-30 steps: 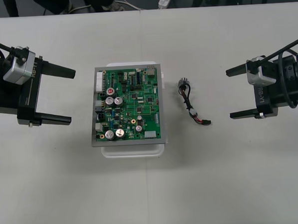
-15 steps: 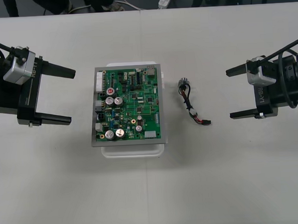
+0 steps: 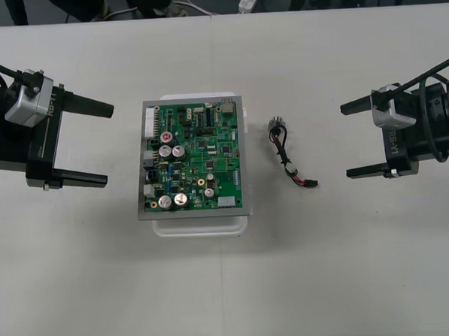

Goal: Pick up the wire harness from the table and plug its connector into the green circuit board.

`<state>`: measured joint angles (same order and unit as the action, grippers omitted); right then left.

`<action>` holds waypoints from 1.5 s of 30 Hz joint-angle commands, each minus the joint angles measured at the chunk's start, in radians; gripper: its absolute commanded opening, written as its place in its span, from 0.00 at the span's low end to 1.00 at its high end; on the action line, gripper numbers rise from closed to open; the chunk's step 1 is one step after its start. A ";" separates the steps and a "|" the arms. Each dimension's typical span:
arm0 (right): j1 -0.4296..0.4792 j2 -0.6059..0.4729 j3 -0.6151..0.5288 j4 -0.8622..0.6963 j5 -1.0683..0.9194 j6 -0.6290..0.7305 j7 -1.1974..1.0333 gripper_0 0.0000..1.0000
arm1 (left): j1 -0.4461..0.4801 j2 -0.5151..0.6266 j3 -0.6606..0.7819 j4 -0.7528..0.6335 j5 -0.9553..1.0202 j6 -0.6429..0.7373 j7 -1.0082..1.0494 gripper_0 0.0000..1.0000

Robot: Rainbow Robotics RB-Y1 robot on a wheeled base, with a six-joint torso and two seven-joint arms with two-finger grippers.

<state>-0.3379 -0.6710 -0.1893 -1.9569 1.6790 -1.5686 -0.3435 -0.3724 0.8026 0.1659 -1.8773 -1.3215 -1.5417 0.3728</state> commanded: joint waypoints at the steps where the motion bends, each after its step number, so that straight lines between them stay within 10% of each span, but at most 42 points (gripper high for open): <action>1: -0.012 -0.038 -0.033 -0.004 -0.013 -0.002 0.012 1.00 | 0.004 0.040 -0.014 -0.005 0.016 -0.029 0.021 1.00; 45: -0.018 0.001 0.065 -0.105 0.087 -0.002 -0.140 1.00 | -0.106 0.041 -0.026 0.024 0.036 -0.029 0.095 1.00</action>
<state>-0.3324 -0.6696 -0.1696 -2.0210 1.7459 -1.5686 -0.3908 -0.4256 0.8027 0.1523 -1.8476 -1.3046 -1.5417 0.3952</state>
